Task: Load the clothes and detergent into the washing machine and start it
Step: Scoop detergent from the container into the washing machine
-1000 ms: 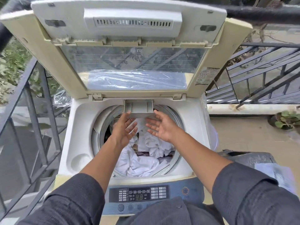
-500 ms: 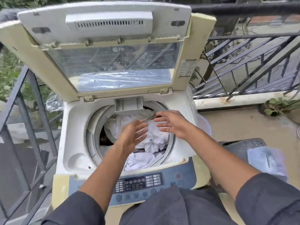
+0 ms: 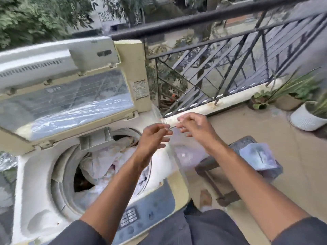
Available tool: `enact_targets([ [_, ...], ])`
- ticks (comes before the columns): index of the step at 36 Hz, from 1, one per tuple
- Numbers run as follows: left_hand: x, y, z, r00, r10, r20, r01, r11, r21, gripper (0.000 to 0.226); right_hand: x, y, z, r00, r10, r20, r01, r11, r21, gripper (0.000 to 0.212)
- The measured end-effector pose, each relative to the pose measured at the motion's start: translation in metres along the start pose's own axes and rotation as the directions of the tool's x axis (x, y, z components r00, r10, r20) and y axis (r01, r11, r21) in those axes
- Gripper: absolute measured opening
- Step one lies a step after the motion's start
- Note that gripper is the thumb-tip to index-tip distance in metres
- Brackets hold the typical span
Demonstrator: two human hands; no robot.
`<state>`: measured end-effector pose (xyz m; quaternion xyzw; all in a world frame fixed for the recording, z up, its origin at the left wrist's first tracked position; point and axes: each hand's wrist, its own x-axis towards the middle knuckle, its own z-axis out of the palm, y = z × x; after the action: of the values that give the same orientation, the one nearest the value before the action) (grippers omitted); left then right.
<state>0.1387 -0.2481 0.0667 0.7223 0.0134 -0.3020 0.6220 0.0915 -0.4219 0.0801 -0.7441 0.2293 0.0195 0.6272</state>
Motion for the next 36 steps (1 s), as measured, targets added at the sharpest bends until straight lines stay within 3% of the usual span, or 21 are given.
enact_targets([
  [5,0.028,0.019,0.078,0.996,-0.008,0.086,0.002,0.997,0.071,0.021,0.001,0.036,-0.078,0.990,-0.007,-0.143,-0.006,0.996,-0.088,0.010],
  [10,0.055,0.020,0.160,0.980,-0.068,0.188,0.036,0.985,0.168,0.021,0.001,0.085,-0.160,0.959,0.065,-0.277,-0.119,0.976,-0.182,0.013],
  [14,0.072,0.017,0.224,0.960,-0.129,0.248,0.065,0.966,0.251,0.023,-0.001,0.126,-0.217,0.931,0.120,-0.345,-0.199,0.958,-0.205,0.032],
  [19,0.094,0.009,0.297,0.916,-0.202,0.346,0.075,0.935,0.348,0.016,0.003,0.185,-0.274,0.879,0.172,-0.444,-0.306,0.918,-0.251,0.035],
  [24,0.123,-0.011,0.359,0.874,-0.311,0.373,0.108,0.874,0.474,0.013,0.012,0.250,-0.311,0.804,0.241,-0.543,-0.454,0.839,-0.299,0.068],
  [28,0.145,-0.038,0.397,0.869,-0.356,0.343,0.117,0.822,0.557,0.005,0.019,0.299,-0.319,0.714,0.410,-0.568,-0.633,0.724,-0.273,0.105],
  [31,0.162,-0.059,0.417,0.867,-0.386,0.314,0.113,0.768,0.631,0.005,0.024,0.331,-0.316,0.698,0.440,-0.565,-0.684,0.642,-0.345,0.123],
  [32,0.167,-0.067,0.424,0.855,-0.417,0.308,0.124,0.741,0.660,0.012,0.026,0.340,-0.315,0.693,0.442,-0.570,-0.695,0.622,-0.361,0.127],
  [36,0.189,-0.090,0.446,0.830,-0.463,0.311,0.084,0.655,0.751,0.073,0.033,0.367,-0.315,0.672,0.459,-0.581,-0.726,0.565,-0.392,0.136],
])
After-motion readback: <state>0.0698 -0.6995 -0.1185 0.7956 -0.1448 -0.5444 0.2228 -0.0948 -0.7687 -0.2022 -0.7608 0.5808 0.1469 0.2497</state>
